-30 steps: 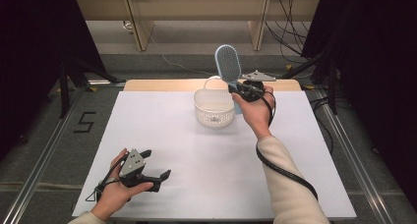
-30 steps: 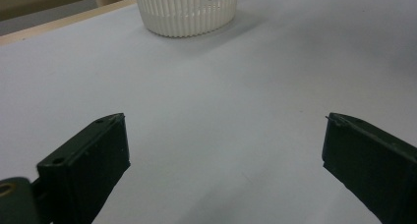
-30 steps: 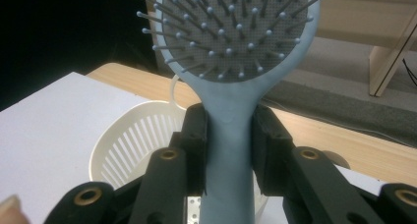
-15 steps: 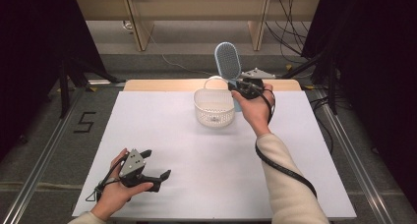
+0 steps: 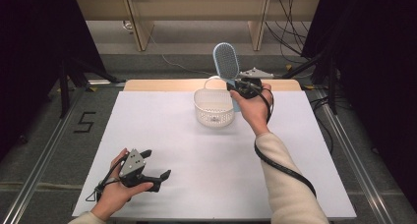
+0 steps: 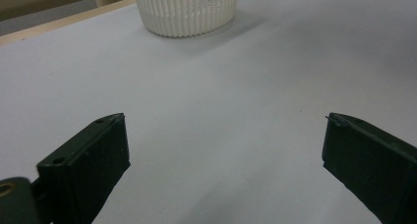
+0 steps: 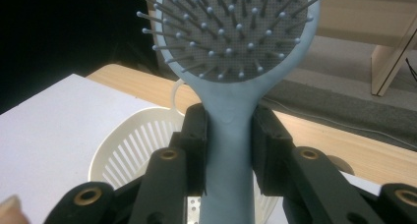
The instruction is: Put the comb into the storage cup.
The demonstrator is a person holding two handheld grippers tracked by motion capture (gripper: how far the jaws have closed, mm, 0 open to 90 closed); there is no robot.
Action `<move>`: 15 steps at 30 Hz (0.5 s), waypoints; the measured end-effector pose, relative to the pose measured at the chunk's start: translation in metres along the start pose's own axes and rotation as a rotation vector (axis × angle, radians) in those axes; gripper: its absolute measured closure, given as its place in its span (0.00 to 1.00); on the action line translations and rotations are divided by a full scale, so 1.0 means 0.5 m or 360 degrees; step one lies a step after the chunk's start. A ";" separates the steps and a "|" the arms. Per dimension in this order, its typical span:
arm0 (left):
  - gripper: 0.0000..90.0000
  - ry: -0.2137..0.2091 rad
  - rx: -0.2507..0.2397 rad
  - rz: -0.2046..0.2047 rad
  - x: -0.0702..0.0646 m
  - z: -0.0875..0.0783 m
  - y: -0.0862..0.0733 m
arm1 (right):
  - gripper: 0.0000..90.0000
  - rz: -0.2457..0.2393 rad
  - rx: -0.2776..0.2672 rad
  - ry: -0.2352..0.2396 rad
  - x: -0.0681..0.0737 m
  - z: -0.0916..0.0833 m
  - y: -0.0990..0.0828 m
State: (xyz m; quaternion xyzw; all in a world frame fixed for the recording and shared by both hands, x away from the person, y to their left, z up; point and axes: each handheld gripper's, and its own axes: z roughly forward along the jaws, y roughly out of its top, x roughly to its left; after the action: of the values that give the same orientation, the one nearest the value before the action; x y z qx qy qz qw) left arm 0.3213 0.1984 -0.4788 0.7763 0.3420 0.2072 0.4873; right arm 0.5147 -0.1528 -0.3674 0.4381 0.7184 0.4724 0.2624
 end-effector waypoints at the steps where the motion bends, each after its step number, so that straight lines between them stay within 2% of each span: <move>1: 0.04 0.0000 -0.0001 -0.0001 0.000 0.000 0.000 | 0.79 0.0002 0.0002 -0.0001 0.000 0.001 0.000; 15: 0.04 0.0001 -0.0002 -0.0002 0.000 0.000 0.000 | 0.79 0.0001 -0.0011 -0.0008 0.004 0.005 0.010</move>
State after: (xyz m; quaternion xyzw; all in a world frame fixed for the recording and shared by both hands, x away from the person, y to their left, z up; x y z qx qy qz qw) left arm 0.3213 0.1984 -0.4787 0.7757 0.3425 0.2074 0.4878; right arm 0.5175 -0.1490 -0.3635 0.4387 0.7160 0.4738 0.2655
